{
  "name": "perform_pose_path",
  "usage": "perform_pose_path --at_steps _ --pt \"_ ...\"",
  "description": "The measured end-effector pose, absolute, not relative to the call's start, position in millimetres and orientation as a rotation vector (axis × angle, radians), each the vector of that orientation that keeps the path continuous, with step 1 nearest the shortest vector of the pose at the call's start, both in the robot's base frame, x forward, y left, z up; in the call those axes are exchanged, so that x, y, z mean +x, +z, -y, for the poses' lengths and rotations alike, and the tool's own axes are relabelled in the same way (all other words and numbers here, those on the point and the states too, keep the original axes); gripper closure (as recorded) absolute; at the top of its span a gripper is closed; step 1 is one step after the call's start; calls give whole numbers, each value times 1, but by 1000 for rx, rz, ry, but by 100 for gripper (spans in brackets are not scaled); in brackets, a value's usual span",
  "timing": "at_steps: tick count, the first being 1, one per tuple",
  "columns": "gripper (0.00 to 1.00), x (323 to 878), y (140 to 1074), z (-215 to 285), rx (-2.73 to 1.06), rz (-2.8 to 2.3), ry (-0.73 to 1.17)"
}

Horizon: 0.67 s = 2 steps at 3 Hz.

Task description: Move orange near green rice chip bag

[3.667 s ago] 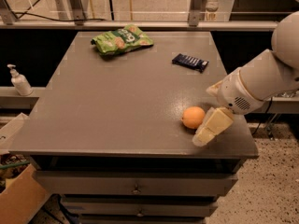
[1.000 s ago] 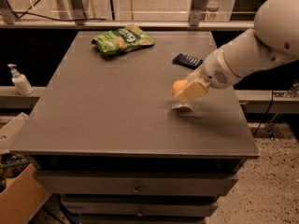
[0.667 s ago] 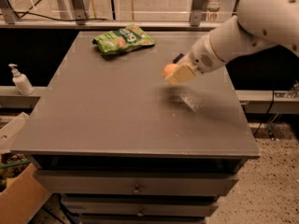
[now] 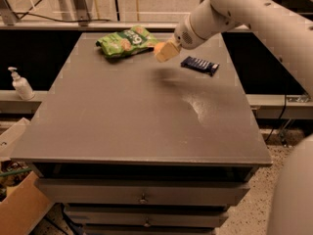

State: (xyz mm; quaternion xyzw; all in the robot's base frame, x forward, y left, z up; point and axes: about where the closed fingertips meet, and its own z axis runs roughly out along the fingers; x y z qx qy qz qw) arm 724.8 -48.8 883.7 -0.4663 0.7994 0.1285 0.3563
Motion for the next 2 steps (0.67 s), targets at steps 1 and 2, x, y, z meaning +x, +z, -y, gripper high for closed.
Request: perform_pose_path --at_steps 1,2 --pt "100 760 880 19 -1211 -2064 340" --pt "100 780 873 -11 -1226 -2063 361"
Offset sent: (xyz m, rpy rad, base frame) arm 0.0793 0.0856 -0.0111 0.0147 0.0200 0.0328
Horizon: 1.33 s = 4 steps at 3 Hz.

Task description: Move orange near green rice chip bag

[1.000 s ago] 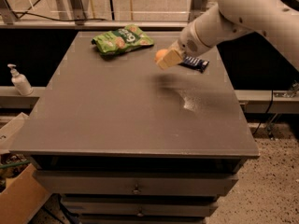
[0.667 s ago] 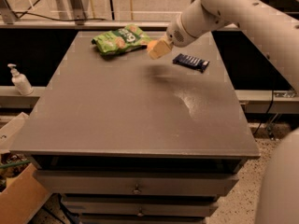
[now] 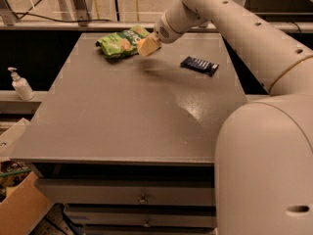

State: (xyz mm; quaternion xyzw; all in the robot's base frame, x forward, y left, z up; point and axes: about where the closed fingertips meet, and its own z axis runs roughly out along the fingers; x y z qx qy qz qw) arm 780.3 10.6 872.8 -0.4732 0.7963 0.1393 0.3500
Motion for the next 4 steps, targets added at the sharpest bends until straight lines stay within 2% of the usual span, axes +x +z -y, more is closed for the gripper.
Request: perform_pose_path --at_steps 2,3,4 --pt "100 791 855 -52 -1265 -2063 410" --pt "82 792 845 -60 -1278 -2075 429" --pt "58 794 841 -63 -1281 -2084 437"
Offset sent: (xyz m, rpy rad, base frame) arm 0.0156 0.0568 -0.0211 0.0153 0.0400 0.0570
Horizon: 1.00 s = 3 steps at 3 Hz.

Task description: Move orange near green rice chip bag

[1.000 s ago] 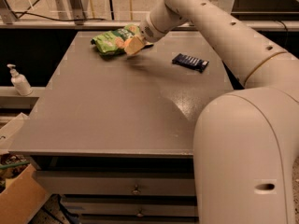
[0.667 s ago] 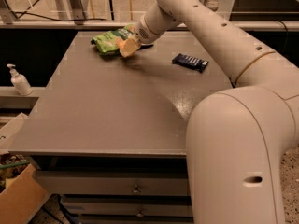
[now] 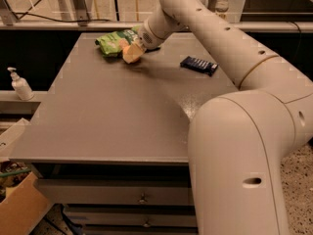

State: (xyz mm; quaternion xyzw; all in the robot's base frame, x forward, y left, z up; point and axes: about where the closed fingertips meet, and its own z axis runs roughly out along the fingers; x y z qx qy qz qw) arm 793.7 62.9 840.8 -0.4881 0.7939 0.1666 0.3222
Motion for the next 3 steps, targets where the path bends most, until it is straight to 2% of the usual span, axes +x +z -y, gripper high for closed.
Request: perform_pose_path --at_steps 2,3 --pt "12 794 837 -63 -1279 -2094 441" --pt "0 793 836 -61 -1279 -2098 441"
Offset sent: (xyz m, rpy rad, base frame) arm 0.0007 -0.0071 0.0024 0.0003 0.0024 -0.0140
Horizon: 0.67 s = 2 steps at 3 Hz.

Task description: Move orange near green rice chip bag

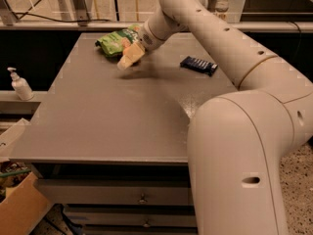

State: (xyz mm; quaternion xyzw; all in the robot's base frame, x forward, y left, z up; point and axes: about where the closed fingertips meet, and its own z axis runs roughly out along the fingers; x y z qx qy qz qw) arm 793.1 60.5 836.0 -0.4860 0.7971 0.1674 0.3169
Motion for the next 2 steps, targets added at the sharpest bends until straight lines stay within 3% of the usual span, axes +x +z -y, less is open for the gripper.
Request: perform_pose_path --at_steps 2 --pt "0 785 832 -31 -1244 -2111 457"
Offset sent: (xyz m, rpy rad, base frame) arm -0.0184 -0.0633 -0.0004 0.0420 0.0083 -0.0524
